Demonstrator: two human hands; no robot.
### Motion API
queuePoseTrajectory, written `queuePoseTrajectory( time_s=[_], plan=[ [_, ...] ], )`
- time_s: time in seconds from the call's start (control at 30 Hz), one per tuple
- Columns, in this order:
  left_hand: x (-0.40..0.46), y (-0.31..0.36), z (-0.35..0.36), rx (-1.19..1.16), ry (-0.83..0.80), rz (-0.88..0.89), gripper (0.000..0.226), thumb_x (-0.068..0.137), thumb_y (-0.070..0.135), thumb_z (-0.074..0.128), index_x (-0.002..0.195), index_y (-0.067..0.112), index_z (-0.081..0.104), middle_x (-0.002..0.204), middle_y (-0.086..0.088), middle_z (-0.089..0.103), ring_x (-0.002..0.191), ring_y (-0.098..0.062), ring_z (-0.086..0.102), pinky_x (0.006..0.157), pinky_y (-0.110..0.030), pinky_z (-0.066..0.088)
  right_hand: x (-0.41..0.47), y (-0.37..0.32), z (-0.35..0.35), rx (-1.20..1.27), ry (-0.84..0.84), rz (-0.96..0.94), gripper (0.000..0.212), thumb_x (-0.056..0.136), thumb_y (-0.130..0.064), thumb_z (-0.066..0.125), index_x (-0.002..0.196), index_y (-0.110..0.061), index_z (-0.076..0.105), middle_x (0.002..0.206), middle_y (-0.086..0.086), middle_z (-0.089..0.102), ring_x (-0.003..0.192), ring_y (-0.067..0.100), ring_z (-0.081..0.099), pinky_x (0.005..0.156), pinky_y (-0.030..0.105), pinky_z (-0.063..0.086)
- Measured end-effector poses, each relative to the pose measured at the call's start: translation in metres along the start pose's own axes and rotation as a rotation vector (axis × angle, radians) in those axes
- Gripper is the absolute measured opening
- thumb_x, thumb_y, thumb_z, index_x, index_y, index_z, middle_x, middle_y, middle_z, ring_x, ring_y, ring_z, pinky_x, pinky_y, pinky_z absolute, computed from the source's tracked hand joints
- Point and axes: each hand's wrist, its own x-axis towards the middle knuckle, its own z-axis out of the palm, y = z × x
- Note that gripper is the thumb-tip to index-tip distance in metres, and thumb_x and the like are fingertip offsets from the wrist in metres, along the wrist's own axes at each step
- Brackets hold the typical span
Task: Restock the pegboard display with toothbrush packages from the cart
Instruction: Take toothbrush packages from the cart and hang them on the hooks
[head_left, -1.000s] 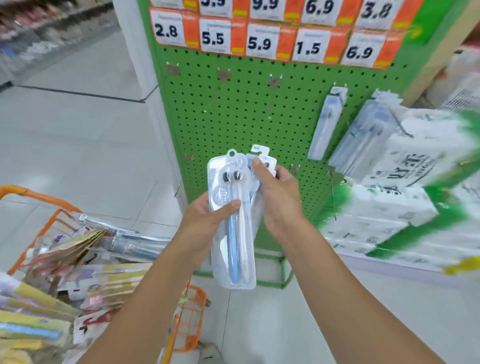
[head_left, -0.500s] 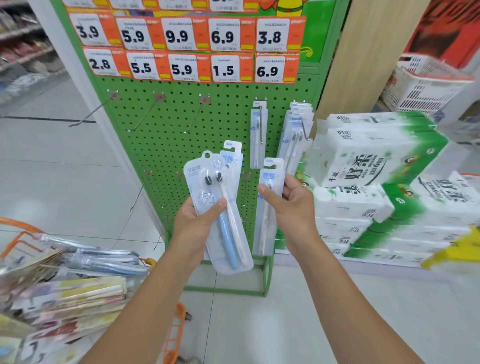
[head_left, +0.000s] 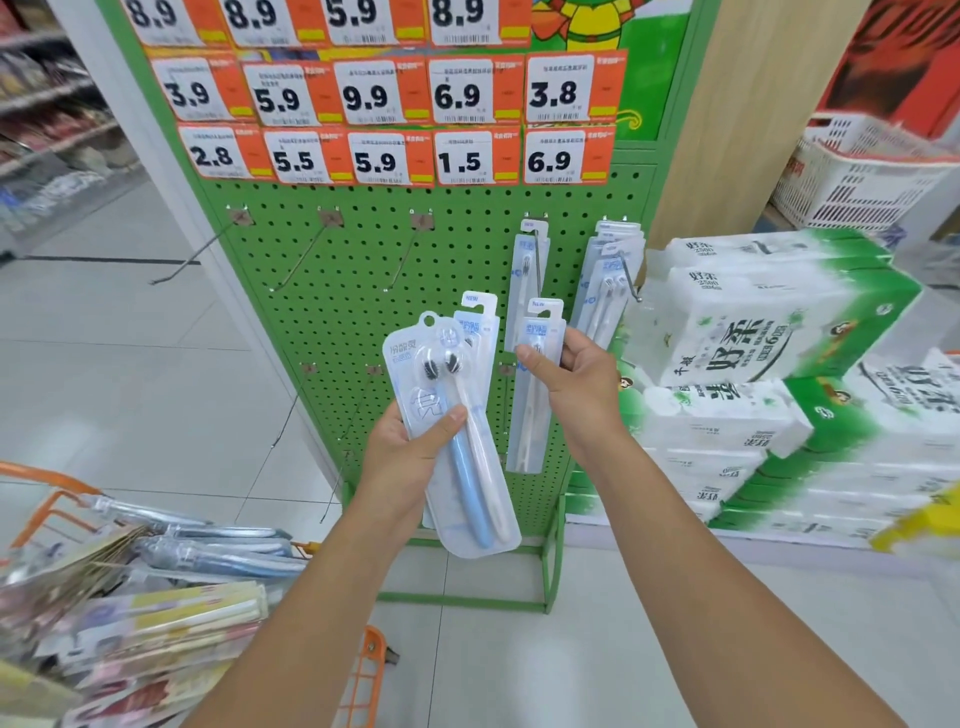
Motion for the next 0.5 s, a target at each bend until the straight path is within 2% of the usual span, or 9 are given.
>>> queuePoseTrajectory(
  time_s=[0.1,0.2,0.37,0.5],
  plan=[
    [0.004,0.0,-0.002,0.016,-0.024,0.002,0.04,0.084,0.011,0.075,0.122,0.014,0.064,0.114,-0.008,0.075,0.109,-0.03,0.07,0.103,-0.053,0.05,0.007,0.002,0.002,-0.016,-0.006,-0.015,0.028,0.09,-0.013,0.075,0.117,-0.015,0.071,0.109,-0.001,0.077,0.105,0.016,0.072,0.092,0.027,0.056],
    [0.009,0.0,-0.004,0.013,-0.029,-0.01,0.036,0.085,0.011,0.075,0.119,0.016,0.065,0.113,-0.007,0.075,0.109,-0.029,0.07,0.102,-0.052,0.05,0.014,0.005,0.001,0.002,0.021,-0.005,0.024,0.092,-0.015,0.074,0.116,-0.015,0.07,0.107,0.002,0.077,0.104,0.017,0.072,0.089,0.023,0.054],
    [0.017,0.001,-0.005,0.015,-0.024,-0.031,0.033,0.086,0.01,0.074,0.116,0.017,0.065,0.111,-0.007,0.076,0.107,-0.028,0.071,0.101,-0.053,0.051,0.033,0.006,0.001,-0.041,0.027,0.048,0.019,0.094,-0.022,0.071,0.113,-0.018,0.07,0.107,-0.003,0.077,0.096,0.006,0.071,0.078,0.013,0.05],
    [0.019,0.002,-0.002,0.011,-0.04,-0.04,0.034,0.087,0.008,0.073,0.119,0.014,0.064,0.113,-0.009,0.075,0.106,-0.029,0.071,0.099,-0.051,0.053,0.066,0.003,0.011,-0.142,0.045,0.073,0.026,0.097,-0.03,0.067,0.118,-0.015,0.068,0.105,-0.007,0.073,0.093,0.001,0.065,0.072,0.017,0.045]
  ],
)
